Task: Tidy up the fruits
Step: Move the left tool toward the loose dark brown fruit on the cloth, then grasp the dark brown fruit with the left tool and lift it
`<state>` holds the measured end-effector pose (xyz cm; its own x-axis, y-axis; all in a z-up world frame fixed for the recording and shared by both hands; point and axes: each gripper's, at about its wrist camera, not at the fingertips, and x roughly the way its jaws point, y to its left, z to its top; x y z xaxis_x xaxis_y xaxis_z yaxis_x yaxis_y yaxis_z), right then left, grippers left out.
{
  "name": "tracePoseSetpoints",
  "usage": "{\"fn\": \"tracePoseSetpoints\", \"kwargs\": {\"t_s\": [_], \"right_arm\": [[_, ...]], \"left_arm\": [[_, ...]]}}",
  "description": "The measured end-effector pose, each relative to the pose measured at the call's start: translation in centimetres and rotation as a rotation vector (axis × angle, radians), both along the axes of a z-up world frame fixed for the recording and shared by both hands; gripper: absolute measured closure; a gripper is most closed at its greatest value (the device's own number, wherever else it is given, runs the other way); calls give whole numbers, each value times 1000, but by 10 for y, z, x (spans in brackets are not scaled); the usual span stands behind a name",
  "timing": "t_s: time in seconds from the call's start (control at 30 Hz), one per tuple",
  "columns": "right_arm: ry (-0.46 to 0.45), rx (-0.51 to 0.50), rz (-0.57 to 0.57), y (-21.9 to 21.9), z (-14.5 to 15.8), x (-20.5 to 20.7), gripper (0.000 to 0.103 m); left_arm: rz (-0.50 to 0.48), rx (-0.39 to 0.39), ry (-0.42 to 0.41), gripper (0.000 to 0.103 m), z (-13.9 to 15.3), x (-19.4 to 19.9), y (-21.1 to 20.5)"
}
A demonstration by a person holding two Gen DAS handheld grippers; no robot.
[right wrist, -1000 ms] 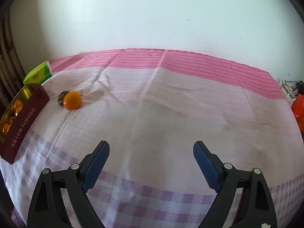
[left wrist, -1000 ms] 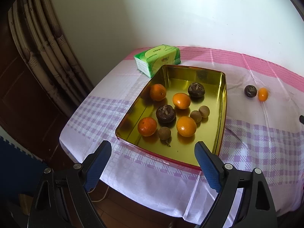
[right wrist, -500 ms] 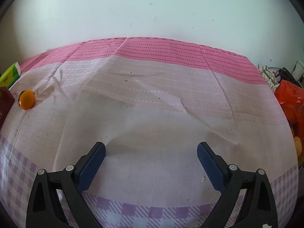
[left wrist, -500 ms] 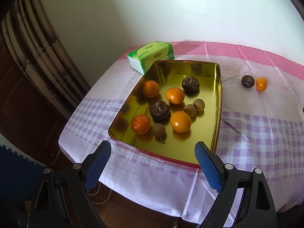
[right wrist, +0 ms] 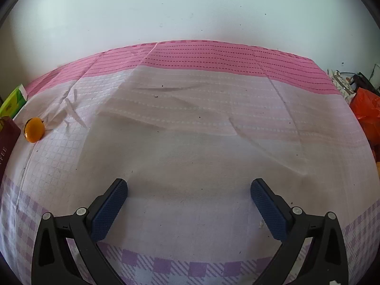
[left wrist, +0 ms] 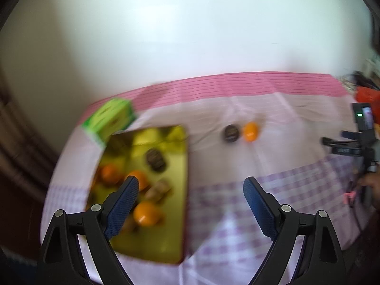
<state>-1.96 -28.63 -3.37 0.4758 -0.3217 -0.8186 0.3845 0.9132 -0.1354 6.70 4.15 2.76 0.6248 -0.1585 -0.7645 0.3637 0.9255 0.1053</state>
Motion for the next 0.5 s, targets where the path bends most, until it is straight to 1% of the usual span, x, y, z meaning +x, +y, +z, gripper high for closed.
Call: {"fn": "tracePoseSetpoints", "kwargs": {"t_s": [0.03, 0.13, 0.17, 0.2, 0.23, 0.27, 0.33, 0.37, 0.5], "right_arm": [[0, 0, 4, 0, 0, 0, 0], [-3, -3, 18, 2, 1, 0, 0], [-4, -2, 21, 2, 1, 0, 0], [-7, 3, 22, 2, 1, 0, 0], [-11, 9, 24, 2, 1, 0, 0], [-16, 16, 25, 1, 2, 0, 0], [-23, 28, 26, 0, 3, -1, 0], [-28, 34, 26, 0, 3, -1, 0], [-31, 39, 27, -1, 3, -1, 0]], "left_arm": [[-41, 0, 5, 13, -1, 10, -10], [-119, 3, 30, 16, -10, 41, -36], [-149, 9, 38, 20, -16, 52, -44], [-184, 21, 39, 27, -21, 60, -52], [-239, 38, 50, 29, -27, 70, -60], [-305, 49, 80, 29, -35, 79, -67], [-419, 66, 133, 38, -47, 93, -76], [-456, 77, 149, 44, -50, 100, -79], [-552, 89, 208, 45, -59, 129, -88]]}}
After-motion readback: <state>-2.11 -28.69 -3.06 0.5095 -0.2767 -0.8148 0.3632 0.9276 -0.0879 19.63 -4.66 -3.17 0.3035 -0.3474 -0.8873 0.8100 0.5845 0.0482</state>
